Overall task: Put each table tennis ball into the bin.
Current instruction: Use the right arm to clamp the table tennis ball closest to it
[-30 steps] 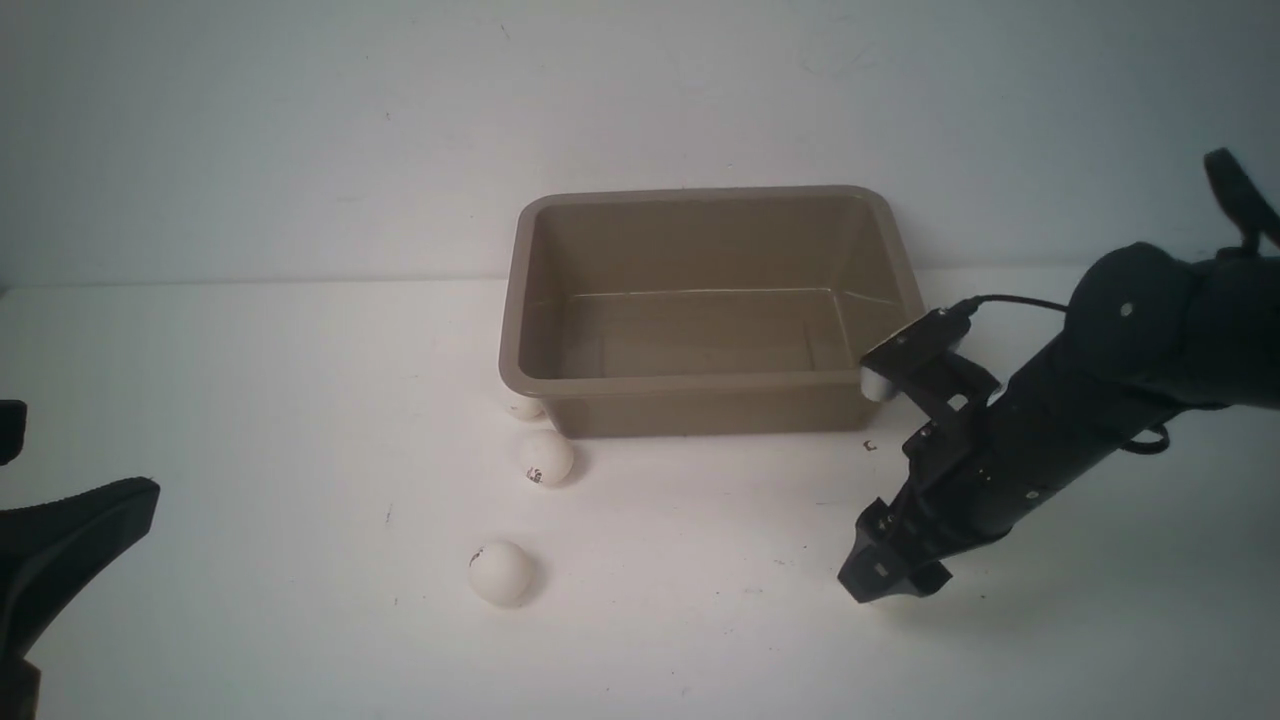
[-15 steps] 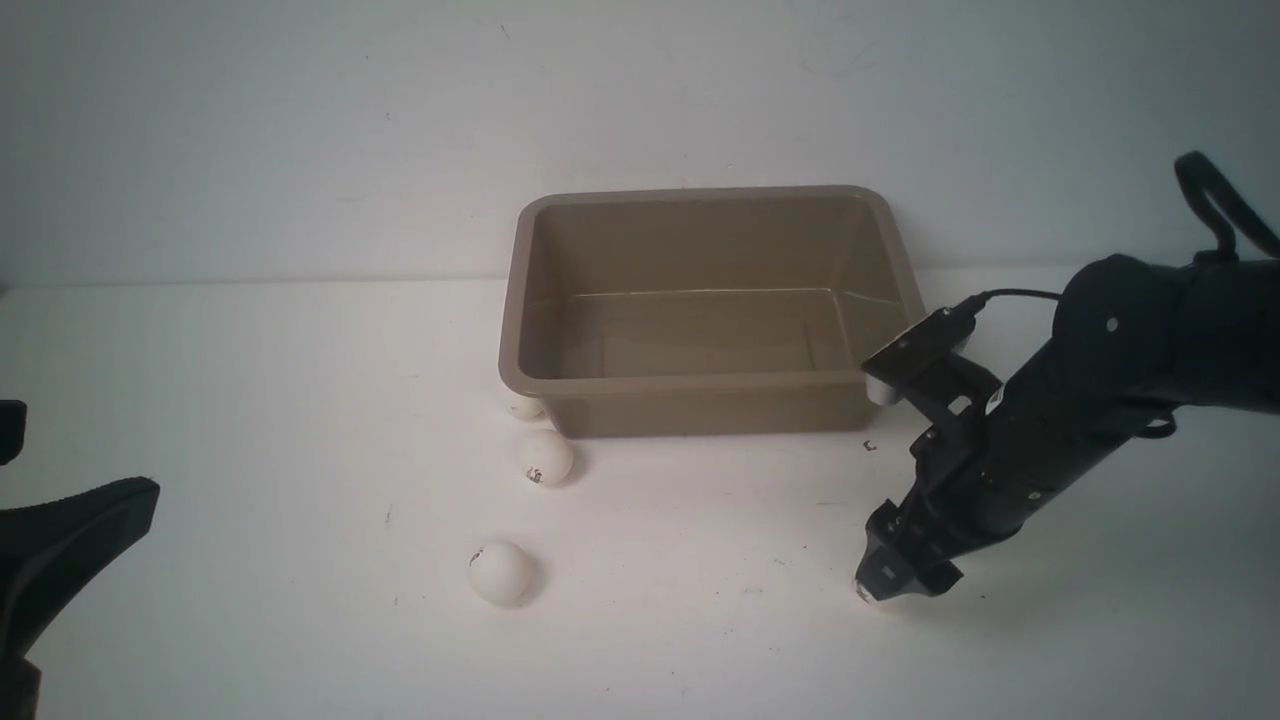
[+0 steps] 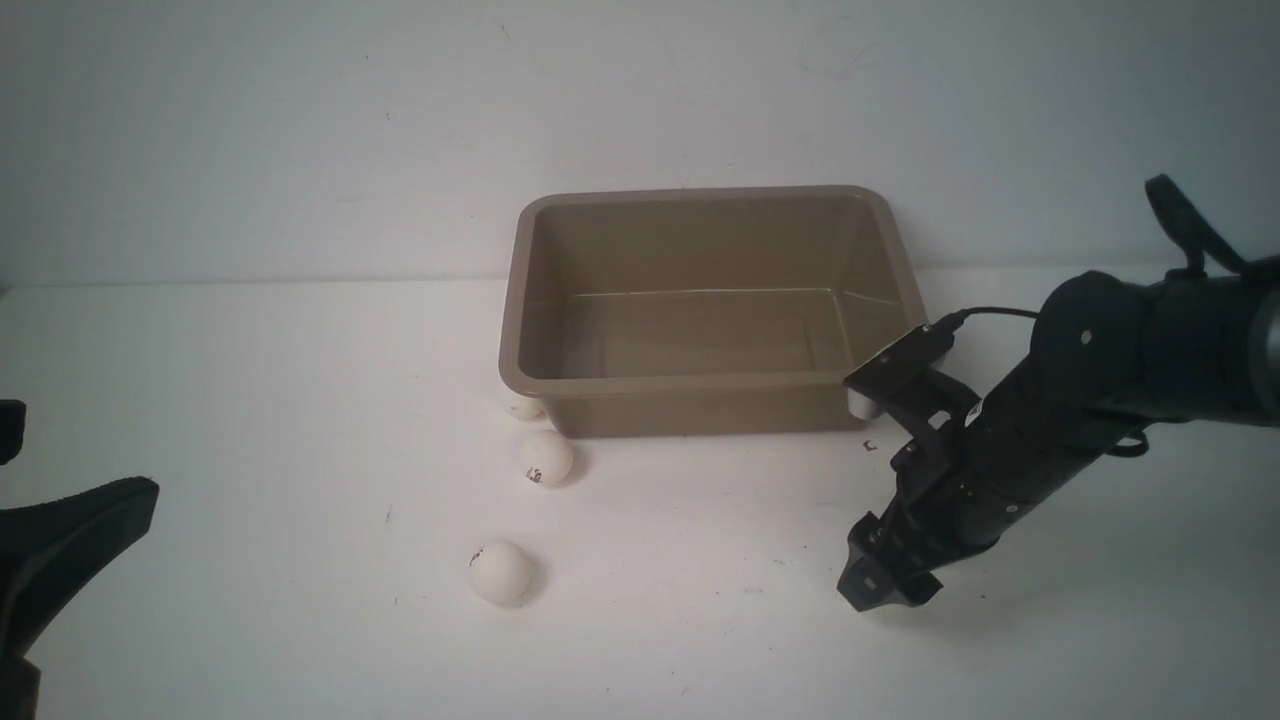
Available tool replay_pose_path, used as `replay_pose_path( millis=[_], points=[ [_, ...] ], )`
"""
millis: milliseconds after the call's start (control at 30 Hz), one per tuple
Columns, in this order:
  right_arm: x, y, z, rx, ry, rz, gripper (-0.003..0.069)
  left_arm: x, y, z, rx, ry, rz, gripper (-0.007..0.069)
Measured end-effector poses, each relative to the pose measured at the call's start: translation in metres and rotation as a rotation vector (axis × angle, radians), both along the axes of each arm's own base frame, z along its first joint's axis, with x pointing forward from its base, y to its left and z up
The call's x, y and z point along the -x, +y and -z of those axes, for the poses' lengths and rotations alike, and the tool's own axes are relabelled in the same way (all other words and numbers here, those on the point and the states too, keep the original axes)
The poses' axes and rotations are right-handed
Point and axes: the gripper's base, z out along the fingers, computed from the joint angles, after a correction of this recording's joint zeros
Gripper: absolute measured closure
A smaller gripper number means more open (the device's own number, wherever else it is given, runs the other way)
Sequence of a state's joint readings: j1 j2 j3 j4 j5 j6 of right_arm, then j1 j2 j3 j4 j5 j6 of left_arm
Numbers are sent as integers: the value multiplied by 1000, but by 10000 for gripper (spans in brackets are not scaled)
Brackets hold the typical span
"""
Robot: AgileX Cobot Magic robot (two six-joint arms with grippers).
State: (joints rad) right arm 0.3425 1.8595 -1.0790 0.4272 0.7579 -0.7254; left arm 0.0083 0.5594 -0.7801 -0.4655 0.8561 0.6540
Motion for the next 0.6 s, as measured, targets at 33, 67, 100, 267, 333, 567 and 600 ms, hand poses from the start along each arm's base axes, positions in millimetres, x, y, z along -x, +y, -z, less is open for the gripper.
replay_pose_path(
  millis=[33, 67, 100, 267, 333, 567, 600],
  points=[
    [0, 0, 3, 3, 9, 0, 148, 0, 0, 0, 0, 0, 0, 164],
    [0, 0, 6, 6, 16, 0, 157, 0, 0, 0, 0, 0, 0, 164],
    [-1, 0, 8, 8, 23, 0, 169, 0, 0, 0, 0, 0, 0, 164],
    [-2, 0, 11, 10, 17, 4, 281, 0, 0, 0, 0, 0, 0, 164],
    [-3, 0, 11, 11, 10, 4, 299, 0, 0, 0, 0, 0, 0, 164],
    [-7, 2, -12, 5, -27, -26, 298, 0, 0, 0, 0, 0, 0, 164],
    [-8, 2, -15, 1, -37, -26, 298, 0, 0, 0, 0, 0, 0, 164]
  ],
)
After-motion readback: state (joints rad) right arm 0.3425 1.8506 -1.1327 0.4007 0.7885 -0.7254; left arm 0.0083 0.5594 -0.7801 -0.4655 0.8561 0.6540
